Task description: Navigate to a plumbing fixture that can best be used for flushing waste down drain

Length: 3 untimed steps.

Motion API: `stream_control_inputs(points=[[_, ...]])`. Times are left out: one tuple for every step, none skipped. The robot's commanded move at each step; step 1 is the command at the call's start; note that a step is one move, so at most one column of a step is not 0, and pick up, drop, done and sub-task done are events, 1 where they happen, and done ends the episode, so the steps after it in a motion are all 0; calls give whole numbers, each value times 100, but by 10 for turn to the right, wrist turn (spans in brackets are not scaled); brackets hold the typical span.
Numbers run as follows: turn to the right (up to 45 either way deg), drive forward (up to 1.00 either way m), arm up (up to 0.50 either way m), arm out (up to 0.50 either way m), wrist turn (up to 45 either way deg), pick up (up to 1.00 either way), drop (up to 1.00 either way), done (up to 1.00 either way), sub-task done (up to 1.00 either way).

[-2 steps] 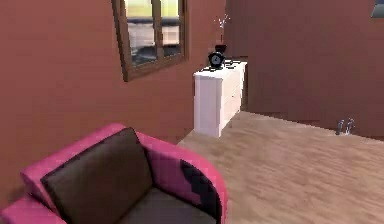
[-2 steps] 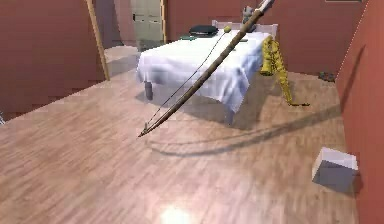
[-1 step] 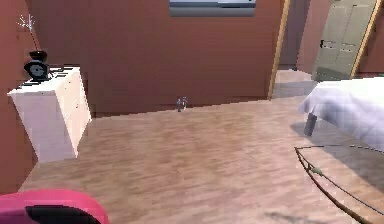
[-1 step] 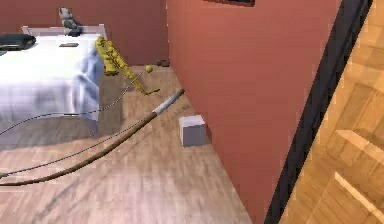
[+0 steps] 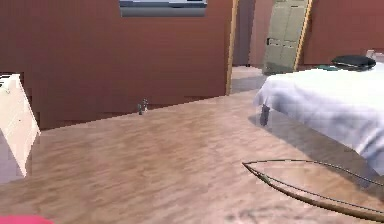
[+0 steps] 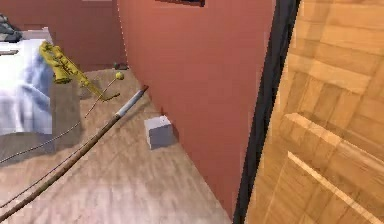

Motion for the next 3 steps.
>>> stream_control_inputs(points=[[0, 100, 0, 0, 0, 0, 0, 0, 0], [30, 0, 0, 0, 0, 0, 0, 0, 0], [0, 100, 0, 0, 0, 0, 0, 0, 0]])
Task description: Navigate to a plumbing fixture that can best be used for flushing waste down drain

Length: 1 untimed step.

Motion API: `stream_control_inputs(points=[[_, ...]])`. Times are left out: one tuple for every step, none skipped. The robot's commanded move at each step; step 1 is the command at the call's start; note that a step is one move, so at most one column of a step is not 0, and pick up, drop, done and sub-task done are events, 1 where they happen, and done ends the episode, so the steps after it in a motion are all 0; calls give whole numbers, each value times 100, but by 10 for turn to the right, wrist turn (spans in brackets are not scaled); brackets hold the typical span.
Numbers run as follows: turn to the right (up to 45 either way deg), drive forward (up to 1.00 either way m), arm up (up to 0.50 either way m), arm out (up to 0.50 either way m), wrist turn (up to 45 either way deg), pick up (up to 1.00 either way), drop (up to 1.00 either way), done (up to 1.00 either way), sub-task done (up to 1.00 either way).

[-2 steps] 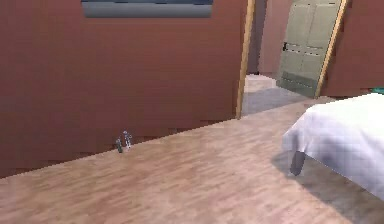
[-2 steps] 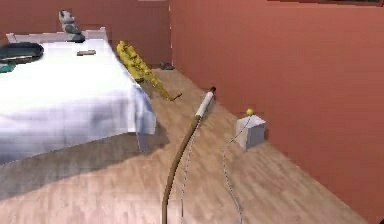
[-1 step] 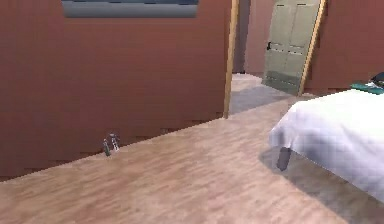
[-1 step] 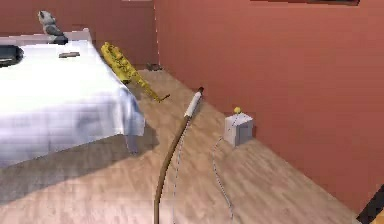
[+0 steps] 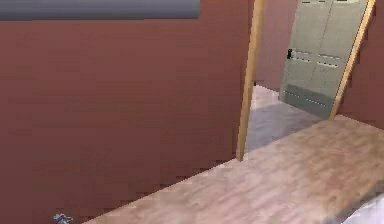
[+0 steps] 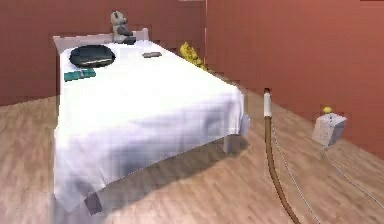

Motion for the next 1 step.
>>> stream_control_inputs(points=[[0, 75, 0, 0, 0, 0, 0, 0, 0]])
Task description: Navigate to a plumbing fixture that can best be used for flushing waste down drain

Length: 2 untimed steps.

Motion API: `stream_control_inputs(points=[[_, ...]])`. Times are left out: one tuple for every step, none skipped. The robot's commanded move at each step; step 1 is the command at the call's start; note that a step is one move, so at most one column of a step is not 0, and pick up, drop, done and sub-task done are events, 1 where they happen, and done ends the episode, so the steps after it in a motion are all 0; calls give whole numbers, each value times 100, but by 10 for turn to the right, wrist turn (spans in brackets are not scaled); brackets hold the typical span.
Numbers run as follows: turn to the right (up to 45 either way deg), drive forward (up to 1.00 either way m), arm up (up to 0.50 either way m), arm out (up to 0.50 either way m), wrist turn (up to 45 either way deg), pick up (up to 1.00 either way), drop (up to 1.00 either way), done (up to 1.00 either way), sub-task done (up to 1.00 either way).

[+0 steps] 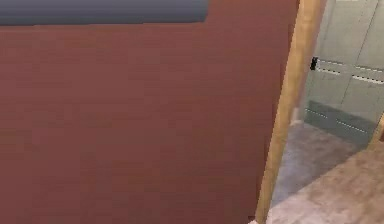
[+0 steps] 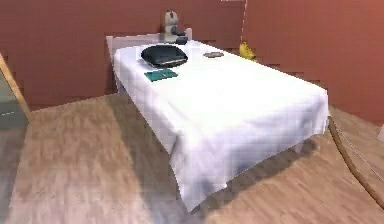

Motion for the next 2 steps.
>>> stream_control_inputs(points=[[450, 0, 0, 0, 0, 0, 0, 0, 0], [150, 0, 0, 0, 0, 0, 0, 0, 0]])
